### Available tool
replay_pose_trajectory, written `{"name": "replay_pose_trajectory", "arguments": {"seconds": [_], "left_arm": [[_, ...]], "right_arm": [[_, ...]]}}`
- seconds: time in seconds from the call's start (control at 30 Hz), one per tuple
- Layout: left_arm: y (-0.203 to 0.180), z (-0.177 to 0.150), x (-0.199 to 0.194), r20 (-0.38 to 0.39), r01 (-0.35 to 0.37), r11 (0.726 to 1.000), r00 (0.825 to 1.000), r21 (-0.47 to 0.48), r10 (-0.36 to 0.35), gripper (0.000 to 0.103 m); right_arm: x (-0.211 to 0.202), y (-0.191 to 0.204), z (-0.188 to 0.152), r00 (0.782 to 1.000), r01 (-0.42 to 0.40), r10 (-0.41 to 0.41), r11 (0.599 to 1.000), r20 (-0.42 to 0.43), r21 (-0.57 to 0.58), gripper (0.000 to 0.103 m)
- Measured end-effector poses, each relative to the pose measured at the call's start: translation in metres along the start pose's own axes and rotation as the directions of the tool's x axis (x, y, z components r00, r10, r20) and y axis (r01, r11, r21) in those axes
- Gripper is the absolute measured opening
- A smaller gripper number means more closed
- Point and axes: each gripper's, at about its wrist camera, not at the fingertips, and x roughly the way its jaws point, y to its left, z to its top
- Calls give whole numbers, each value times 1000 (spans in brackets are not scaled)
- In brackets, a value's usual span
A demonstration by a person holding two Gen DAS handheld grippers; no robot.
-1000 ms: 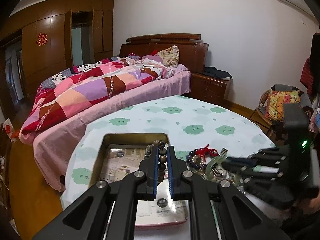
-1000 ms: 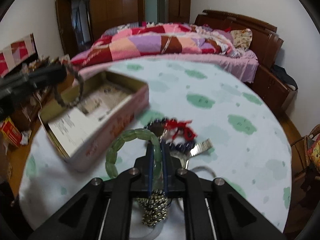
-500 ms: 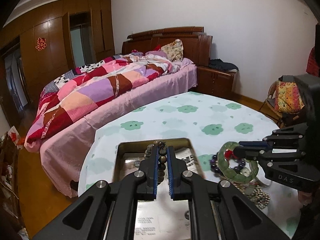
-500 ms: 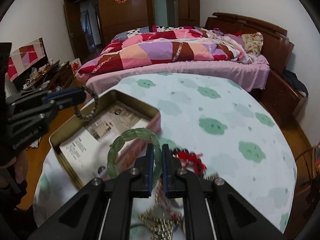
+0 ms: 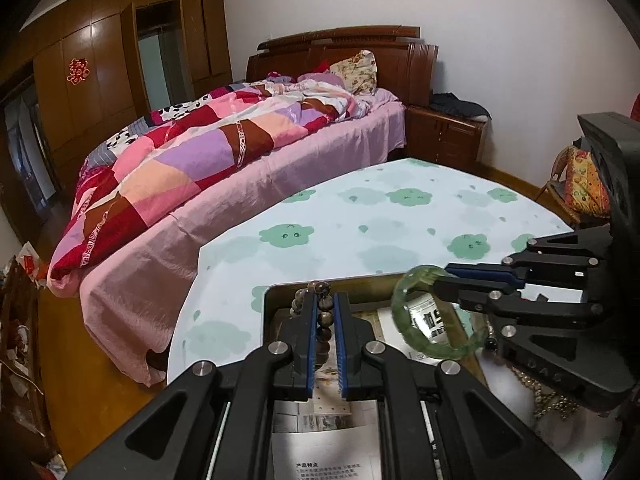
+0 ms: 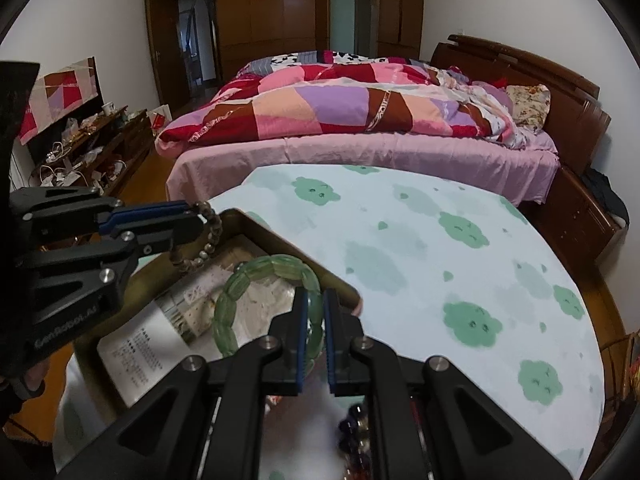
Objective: Organize jewelry
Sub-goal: 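Carry the beaded bracelet to the tin while the right tool carries the green bangle, then open both tools over the tin and withdraw toward the pile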
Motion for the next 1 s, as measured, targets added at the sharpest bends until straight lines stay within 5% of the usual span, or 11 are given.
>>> {"name": "replay_pose_trajectory", "arguments": {"seconds": [0.63,0.7,0.83,1.0], "left_arm": [[5,-5,25,-67,-30,999,997,39,33,8],[4,-5,27,-71,-46,998,996,50,49,15],[6,-6,22,-47,-95,995,994,40,97,66],[10,-6,14,-22,-103,994,994,31,104,67]], "right_arm": [[23,5,-1,998,38,-39,999,-48,-25,18],[22,4,-1,998,41,-42,999,-40,-18,20],[18,0,-3,999,34,-34,999,-35,-4,21],[6,-5,-6,999,43,-43,999,-15,10,32]]}}
